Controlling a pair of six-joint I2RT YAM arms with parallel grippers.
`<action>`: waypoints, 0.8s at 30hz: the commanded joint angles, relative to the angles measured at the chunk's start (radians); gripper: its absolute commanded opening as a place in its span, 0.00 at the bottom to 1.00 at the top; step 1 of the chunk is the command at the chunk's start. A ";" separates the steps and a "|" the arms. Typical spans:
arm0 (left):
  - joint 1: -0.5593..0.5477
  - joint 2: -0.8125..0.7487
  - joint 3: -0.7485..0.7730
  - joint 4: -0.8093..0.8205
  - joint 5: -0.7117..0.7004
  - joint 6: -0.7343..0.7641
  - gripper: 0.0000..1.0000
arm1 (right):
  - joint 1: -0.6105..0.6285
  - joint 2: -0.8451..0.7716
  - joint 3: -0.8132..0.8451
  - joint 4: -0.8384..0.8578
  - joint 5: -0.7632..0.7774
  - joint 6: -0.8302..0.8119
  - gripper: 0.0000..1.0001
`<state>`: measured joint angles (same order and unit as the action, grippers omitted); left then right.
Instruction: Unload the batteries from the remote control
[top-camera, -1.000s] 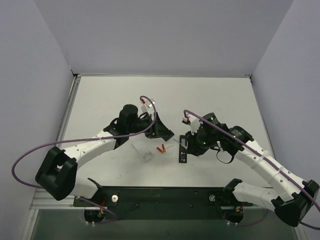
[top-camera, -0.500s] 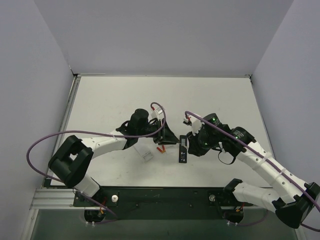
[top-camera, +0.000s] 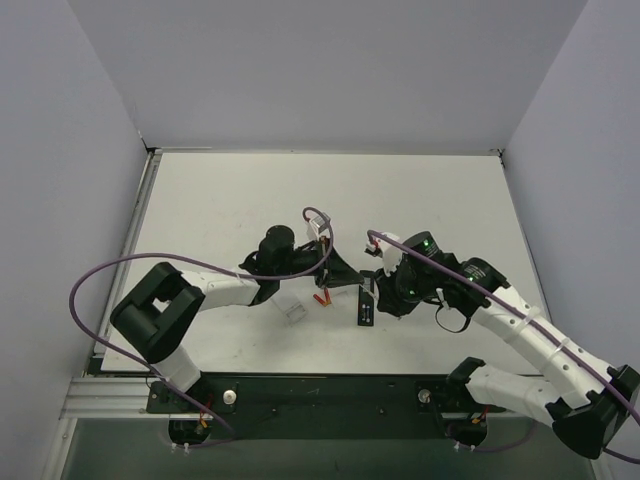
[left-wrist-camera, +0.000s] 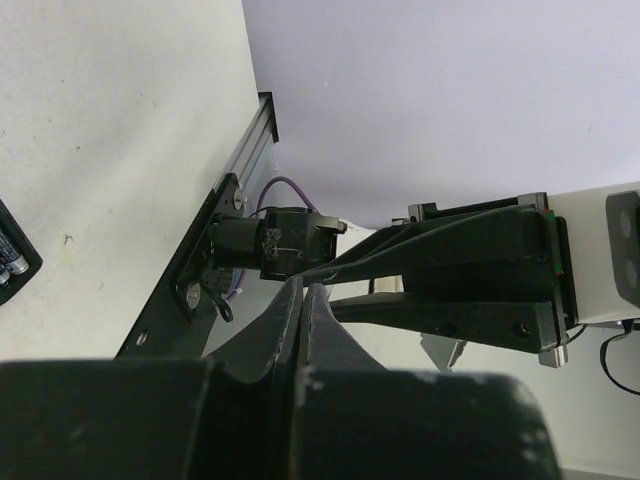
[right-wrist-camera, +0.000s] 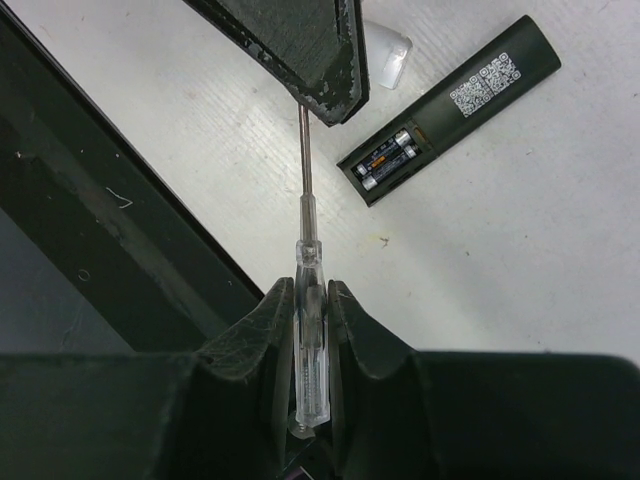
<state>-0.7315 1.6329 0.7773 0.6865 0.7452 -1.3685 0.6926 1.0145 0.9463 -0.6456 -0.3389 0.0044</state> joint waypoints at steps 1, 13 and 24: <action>-0.005 0.051 -0.068 0.258 0.034 -0.136 0.00 | -0.016 -0.049 -0.014 0.063 0.077 -0.004 0.04; -0.005 0.166 -0.227 0.847 -0.176 -0.507 0.00 | -0.041 -0.355 -0.332 0.470 0.049 0.161 0.36; -0.022 0.214 -0.248 0.975 -0.289 -0.580 0.00 | -0.042 -0.415 -0.419 0.612 0.113 0.246 0.44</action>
<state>-0.7490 1.8660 0.5419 1.2503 0.5190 -1.9232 0.6594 0.5884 0.5350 -0.1219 -0.2893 0.1967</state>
